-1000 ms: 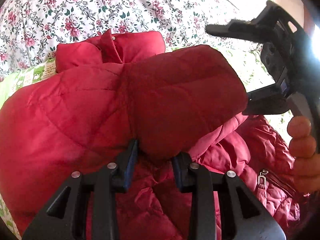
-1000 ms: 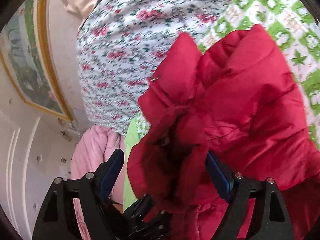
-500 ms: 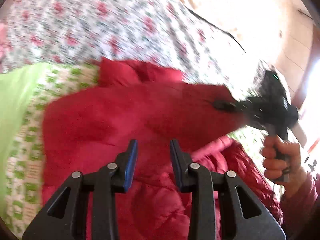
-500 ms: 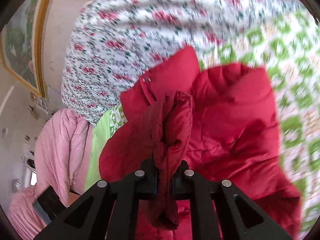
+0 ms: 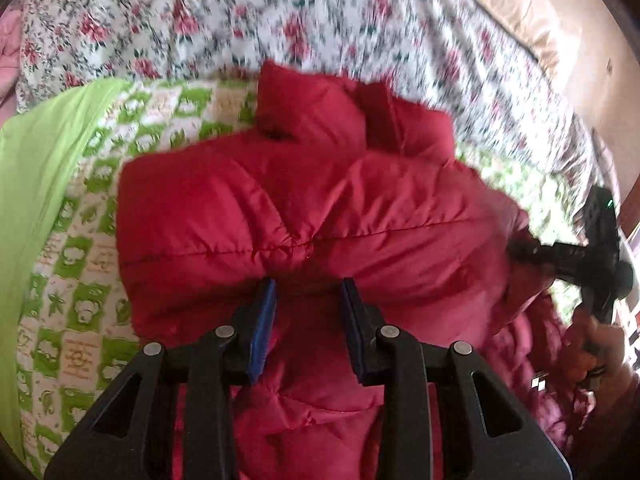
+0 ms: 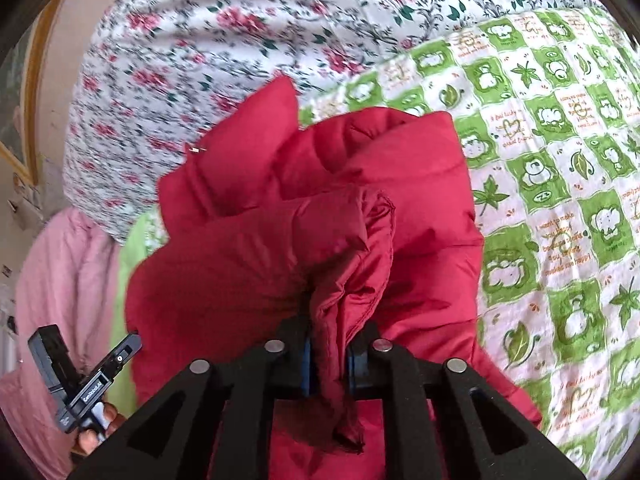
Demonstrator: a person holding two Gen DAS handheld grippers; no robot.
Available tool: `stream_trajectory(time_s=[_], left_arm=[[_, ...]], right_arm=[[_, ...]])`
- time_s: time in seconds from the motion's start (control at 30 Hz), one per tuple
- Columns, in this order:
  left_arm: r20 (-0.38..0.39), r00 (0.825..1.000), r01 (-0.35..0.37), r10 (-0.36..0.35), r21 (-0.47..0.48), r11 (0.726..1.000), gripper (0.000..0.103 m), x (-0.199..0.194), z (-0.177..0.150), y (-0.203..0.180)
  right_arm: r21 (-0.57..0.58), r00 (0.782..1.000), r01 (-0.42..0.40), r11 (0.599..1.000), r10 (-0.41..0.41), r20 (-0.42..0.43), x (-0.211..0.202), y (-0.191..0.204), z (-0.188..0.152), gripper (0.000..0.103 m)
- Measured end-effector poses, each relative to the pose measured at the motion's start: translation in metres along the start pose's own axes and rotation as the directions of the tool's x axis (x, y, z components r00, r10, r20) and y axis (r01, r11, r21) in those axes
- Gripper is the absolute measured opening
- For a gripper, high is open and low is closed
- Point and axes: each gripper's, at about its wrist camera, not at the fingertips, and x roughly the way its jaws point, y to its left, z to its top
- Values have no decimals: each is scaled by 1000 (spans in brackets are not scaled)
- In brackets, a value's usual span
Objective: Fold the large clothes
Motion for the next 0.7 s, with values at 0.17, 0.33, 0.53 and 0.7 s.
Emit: stream_trajectory(time_s=[0.17,0.33,0.53,0.7], left_arm=[[-6,999,-53,53,22,998,29,9,-11,-5],[-2,998,-61,61,23,998,29,7,-12,-6],[-10,997,-71,71,29,997,30,8,-12,-8],[-26,998,-57,58,34,998,30,13,-14,-2]], right_arm=[[-36,998,67,997,-66,18,-2,2,-3,33],[-114,961,217,969,-192,197,-58,35,-6,35],[-311,974,204,928,-162,158,-31,98,-15,53],[-244,959,282,928,-281,39,36,50,-19,50]])
